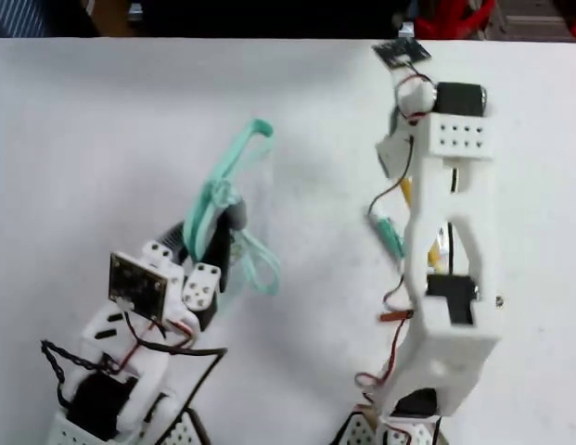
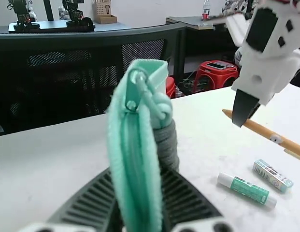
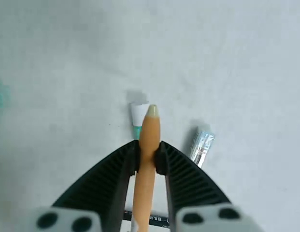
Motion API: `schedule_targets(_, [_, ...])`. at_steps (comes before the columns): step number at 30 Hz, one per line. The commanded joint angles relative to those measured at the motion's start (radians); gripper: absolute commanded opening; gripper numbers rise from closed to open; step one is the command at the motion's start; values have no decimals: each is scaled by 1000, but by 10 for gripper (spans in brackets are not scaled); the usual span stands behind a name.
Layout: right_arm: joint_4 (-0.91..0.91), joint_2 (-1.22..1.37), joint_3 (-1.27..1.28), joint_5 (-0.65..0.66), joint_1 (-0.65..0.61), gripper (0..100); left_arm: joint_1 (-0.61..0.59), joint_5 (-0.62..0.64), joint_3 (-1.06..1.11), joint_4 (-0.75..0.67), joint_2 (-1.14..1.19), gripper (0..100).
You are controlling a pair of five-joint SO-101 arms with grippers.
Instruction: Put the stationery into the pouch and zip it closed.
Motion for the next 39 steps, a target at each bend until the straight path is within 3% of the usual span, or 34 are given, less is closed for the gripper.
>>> schedule_targets(1, [16, -266, 71, -43, -56, 19, -5, -11, 0, -20, 16, 31])
schedule_targets(7, [-7, -685, 339, -58, -259, 19, -5, -11, 2, -20, 16, 31])
schedule_targets(11, [-117, -960, 451, -58, -374, 19, -5, -11, 2, -20, 16, 31])
schedule_targets(19, [-355, -1259, 608, -60, -392, 19, 1, -11, 3, -20, 16, 31])
schedule_targets(29, [-736, -1267, 591, -327, -432, 18, 1, -11, 3, -20, 16, 35])
schedule_targets(34, [-946, -1115, 585, -348, -564, 18, 1, -12, 3, -21, 16, 35])
schedule_targets(39, [-1056, -909, 525, -347, -581, 18, -5, -12, 5, -34, 16, 35])
